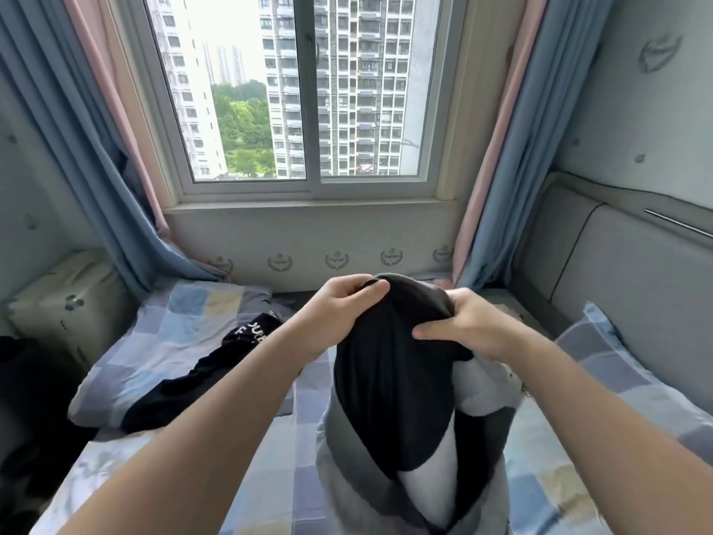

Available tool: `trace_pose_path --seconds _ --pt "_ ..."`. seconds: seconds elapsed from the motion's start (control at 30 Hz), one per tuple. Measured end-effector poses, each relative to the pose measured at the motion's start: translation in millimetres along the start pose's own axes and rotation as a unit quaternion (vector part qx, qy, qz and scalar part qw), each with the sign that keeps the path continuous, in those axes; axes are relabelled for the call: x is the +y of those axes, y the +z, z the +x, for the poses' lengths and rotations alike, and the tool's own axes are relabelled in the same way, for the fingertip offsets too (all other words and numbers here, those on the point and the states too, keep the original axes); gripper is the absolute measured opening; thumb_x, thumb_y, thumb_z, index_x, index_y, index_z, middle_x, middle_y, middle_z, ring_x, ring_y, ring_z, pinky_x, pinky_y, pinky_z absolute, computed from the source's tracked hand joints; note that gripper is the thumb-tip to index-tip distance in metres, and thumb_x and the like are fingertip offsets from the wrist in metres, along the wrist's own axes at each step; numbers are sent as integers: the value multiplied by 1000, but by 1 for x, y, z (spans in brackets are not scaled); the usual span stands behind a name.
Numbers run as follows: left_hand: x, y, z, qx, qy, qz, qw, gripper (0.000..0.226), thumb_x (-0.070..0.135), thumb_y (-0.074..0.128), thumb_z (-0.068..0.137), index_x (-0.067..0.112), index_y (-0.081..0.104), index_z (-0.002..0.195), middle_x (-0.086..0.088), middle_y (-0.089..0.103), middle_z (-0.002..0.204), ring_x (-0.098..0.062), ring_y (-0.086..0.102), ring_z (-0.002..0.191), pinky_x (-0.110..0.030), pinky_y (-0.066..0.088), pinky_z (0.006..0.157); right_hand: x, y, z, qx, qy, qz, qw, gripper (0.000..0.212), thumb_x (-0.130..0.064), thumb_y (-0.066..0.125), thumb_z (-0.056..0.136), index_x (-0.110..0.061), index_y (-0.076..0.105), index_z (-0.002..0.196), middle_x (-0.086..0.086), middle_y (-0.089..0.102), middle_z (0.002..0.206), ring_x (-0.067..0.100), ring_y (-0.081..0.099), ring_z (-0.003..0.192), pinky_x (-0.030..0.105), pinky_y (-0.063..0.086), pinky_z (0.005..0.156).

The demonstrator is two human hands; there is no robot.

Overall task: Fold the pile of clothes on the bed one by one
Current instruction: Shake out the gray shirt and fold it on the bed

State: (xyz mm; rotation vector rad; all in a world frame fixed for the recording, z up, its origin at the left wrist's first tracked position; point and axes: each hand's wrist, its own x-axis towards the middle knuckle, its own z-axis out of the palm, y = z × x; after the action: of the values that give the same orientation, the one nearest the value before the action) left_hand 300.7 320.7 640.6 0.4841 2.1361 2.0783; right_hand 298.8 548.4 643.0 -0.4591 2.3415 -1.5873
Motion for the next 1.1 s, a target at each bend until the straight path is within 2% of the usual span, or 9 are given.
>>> trace_pose_path --seconds 0.13,0.23,0.33,0.43,0.57,0.67,0.73,0.83,1.1 --pt "1 23 11 81 13 -37 996 24 24 60 102 11 75 89 -9 69 91 -21 61 87 -41 47 87 75 -9 -12 74 60 -28 995 5 1 70 86 5 67 86 2 64 73 17 59 70 25 46 63" --pt "-7 31 19 134 -1 -66 989 22 27 62 100 17 78 88 -10 71 93 -23 65 88 -45 52 91 108 -13 -24 82 80 8 993 27 1 68 89 -2 50 69 2 46 65 17 42 64 26 36 61" --pt "-26 34 30 199 -14 -25 979 23 31 61 100 19 77 88 -6 73 90 -19 67 86 -41 55 87 115 -21 -32 79 55 41 995 32 -12 72 89 6 47 78 6 42 73 20 39 69 31 33 64" --pt "-52 40 37 255 -54 137 956 10 26 63 98 20 69 94 1 68 90 -16 62 84 -37 51 78 109 -33 -35 104 26 80 991 20 -9 75 88 4 65 99 15 67 85 30 64 80 40 53 78" --pt "-73 70 25 68 -99 271 955 84 48 80 78 40 36 149 12 34 151 -7 34 138 -31 31 114 93 -44 -42 102 -18 118 988 24 -1 73 87 -8 73 109 15 74 105 29 71 102 40 55 94" --pt "-73 103 23 -61 -52 190 978 98 44 85 70 48 31 151 17 36 157 2 28 145 -29 28 116 81 -49 -46 27 -40 61 997 23 3 71 86 -5 72 108 11 75 99 15 69 92 26 54 85" --pt "-74 120 27 -110 -68 127 983 80 32 84 72 34 48 144 10 63 129 -2 57 119 -26 44 101 82 -58 -50 8 -41 59 997 25 4 74 84 -4 69 108 7 74 94 12 68 88 23 53 80" --pt "-77 136 31 -144 -86 142 976 20 21 77 84 19 69 103 13 60 80 -4 53 75 -20 42 73 94 -74 -54 21 -29 88 995 34 4 78 80 -2 60 109 0 69 85 8 66 82 20 51 74" --pt "-82 155 36 0 -111 41 993 15 26 61 100 18 73 107 -3 74 98 -17 69 92 -38 56 85 158 -83 -71 -16 83 134 987 44 1 76 83 -12 62 123 7 73 114 18 70 108 29 56 90"
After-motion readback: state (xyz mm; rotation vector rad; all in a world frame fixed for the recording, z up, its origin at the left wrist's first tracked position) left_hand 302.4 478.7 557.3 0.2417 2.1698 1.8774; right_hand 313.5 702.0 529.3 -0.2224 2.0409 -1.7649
